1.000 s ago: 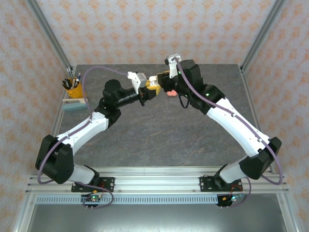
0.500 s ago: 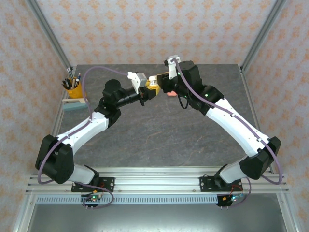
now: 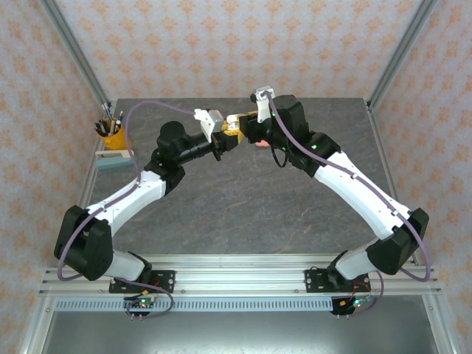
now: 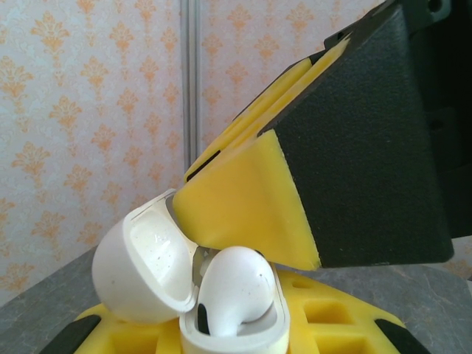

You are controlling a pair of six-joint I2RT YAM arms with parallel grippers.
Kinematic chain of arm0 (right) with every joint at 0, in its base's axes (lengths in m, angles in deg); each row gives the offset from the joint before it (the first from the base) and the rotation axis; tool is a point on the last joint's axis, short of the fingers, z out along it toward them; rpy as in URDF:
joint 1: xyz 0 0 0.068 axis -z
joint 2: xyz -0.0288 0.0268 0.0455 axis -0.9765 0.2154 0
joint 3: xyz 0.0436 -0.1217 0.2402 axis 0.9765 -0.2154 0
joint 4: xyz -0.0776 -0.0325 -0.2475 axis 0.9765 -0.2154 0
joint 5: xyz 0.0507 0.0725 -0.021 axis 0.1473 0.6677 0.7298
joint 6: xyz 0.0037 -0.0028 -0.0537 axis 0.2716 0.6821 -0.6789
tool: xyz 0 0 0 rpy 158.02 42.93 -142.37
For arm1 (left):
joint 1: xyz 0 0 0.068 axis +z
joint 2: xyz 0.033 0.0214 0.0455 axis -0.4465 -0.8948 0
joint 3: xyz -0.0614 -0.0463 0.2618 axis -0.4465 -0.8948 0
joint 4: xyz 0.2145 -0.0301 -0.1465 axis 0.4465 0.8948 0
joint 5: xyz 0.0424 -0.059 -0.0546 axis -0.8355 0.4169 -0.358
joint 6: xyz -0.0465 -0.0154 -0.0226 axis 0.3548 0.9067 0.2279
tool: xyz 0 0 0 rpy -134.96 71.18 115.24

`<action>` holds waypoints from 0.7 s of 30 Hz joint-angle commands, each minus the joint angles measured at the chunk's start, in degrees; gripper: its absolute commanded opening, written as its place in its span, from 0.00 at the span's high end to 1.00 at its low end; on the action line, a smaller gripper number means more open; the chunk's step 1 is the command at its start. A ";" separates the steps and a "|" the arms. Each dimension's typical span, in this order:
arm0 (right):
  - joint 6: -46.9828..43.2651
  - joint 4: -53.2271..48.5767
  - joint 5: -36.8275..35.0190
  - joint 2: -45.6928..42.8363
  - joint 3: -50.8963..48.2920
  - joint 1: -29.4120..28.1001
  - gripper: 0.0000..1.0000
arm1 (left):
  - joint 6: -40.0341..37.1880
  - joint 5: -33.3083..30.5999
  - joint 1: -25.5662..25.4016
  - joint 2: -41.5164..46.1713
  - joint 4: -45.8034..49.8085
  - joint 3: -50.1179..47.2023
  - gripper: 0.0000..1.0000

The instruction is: Insert the wireless bluetooth earbuds into the charging case

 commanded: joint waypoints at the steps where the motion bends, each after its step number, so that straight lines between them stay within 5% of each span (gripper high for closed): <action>1: 0.32 -0.40 2.83 -1.19 -1.73 -0.07 0.78 | 0.56 -0.88 -0.58 0.35 -5.57 2.46 1.00; 21: 0.55 -0.43 -0.63 -2.78 -1.24 -0.05 0.66 | 0.74 -0.92 -0.58 0.26 -5.87 1.95 1.00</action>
